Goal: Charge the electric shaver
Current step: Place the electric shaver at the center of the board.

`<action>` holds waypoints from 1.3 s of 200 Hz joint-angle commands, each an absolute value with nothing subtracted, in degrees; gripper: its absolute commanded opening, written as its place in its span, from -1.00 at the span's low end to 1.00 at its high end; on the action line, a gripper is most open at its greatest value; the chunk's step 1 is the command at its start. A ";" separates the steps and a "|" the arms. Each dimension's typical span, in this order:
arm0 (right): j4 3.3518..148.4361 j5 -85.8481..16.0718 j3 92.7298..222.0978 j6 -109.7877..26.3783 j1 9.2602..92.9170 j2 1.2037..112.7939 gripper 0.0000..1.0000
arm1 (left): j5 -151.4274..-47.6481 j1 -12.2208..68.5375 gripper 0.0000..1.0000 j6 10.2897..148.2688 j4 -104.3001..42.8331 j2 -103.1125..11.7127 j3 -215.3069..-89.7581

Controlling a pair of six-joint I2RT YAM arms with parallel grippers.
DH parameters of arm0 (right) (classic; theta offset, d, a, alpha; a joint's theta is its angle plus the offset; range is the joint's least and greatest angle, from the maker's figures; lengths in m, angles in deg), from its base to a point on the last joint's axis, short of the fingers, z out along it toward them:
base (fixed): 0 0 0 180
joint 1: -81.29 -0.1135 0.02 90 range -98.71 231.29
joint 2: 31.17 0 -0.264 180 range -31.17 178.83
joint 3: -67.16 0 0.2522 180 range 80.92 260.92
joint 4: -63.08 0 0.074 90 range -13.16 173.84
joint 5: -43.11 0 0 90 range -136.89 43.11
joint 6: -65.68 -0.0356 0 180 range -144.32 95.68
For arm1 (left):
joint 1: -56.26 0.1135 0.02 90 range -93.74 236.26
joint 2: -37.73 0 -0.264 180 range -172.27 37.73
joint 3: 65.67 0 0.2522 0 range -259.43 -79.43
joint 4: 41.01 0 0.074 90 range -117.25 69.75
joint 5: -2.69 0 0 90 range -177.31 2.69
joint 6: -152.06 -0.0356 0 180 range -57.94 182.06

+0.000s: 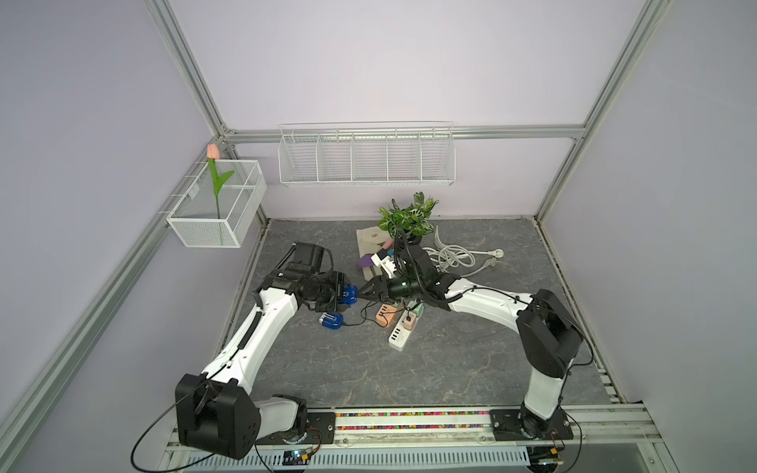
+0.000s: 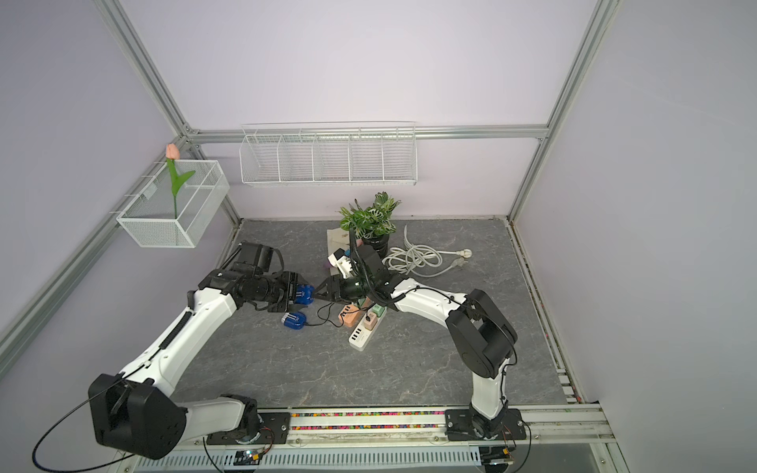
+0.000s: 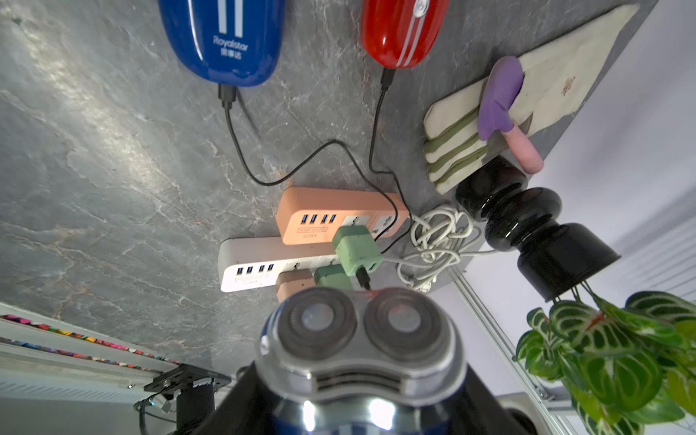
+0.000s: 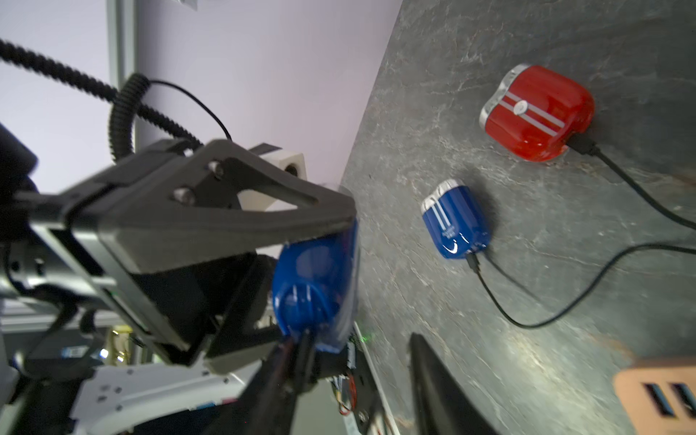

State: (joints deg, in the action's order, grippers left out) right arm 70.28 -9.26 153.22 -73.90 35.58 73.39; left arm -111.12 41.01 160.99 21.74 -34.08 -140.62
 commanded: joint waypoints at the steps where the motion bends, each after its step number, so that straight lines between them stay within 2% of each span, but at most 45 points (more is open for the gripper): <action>1: 78.03 -9.65 150.50 -71.71 37.47 65.88 0.41 | -112.40 42.97 -1.00 162.46 21.09 -31.67 -137.43; 20: 81.64 -10.28 147.92 -70.78 38.70 60.81 0.57 | -110.84 43.69 -1.00 161.07 22.55 -31.01 -136.22; 50: 85.25 -11.65 146.30 -70.17 41.03 54.24 0.67 | -108.05 43.78 -1.00 156.47 25.46 -31.67 -133.77; 106: 90.17 -13.42 147.46 -67.78 42.56 51.97 0.68 | -99.71 39.01 -1.00 155.45 22.84 -34.21 -125.02; 175: 89.24 -10.11 143.41 -64.85 42.54 51.02 0.67 | -96.11 33.94 -1.00 159.48 14.85 -39.19 -117.00; 193: 89.24 -10.13 142.26 -64.36 42.51 50.25 0.67 | -95.07 33.90 -0.54 158.84 14.58 -39.50 -116.66; 211: 89.48 -10.47 141.83 -64.43 42.53 49.87 0.68 | -95.04 33.81 0.06 158.15 16.41 -40.21 -117.37; 229: 89.63 -10.68 141.75 -64.61 42.61 49.95 0.68 | -94.96 33.76 0.52 157.56 18.73 -40.40 -118.21; 238: 89.62 -11.00 141.74 -64.63 42.53 49.91 0.68 | -94.85 33.78 0.65 157.28 19.75 -40.24 -118.72; 260: 89.76 -11.81 141.83 -64.58 42.54 49.42 0.70 | -94.50 33.77 0.72 155.89 21.59 -39.16 -120.18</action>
